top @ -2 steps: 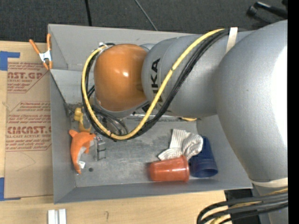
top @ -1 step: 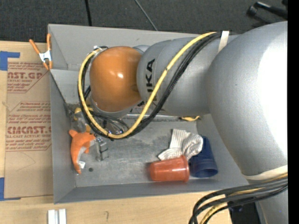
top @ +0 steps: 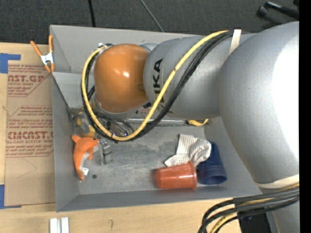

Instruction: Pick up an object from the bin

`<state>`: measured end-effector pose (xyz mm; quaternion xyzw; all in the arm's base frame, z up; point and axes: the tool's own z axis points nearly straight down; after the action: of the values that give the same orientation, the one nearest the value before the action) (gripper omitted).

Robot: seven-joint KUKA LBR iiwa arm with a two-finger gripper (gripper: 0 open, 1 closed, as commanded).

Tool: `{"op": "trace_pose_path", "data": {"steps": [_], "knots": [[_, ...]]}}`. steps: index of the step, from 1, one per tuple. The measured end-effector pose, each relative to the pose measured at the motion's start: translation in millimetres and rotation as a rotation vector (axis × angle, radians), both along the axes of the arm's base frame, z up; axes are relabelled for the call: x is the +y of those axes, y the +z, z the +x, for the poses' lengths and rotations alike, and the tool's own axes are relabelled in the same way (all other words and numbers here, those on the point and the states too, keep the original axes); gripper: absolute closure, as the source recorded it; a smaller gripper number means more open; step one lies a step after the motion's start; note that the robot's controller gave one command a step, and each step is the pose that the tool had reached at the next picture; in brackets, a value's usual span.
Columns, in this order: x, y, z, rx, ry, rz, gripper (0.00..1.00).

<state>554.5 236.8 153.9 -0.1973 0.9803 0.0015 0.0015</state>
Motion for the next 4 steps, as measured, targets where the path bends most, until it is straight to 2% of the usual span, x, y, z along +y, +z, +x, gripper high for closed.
{"op": "trace_pose_path", "data": {"steps": [1,2,4], "knots": [[2.7,-61.6,19.5,-0.004,0.203,-0.002,0.0],[7.4,-83.7,22.0,0.0,0.3,0.0,1.0],[7.5,-83.2,22.1,-0.001,0.3,0.0,1.0]]}}
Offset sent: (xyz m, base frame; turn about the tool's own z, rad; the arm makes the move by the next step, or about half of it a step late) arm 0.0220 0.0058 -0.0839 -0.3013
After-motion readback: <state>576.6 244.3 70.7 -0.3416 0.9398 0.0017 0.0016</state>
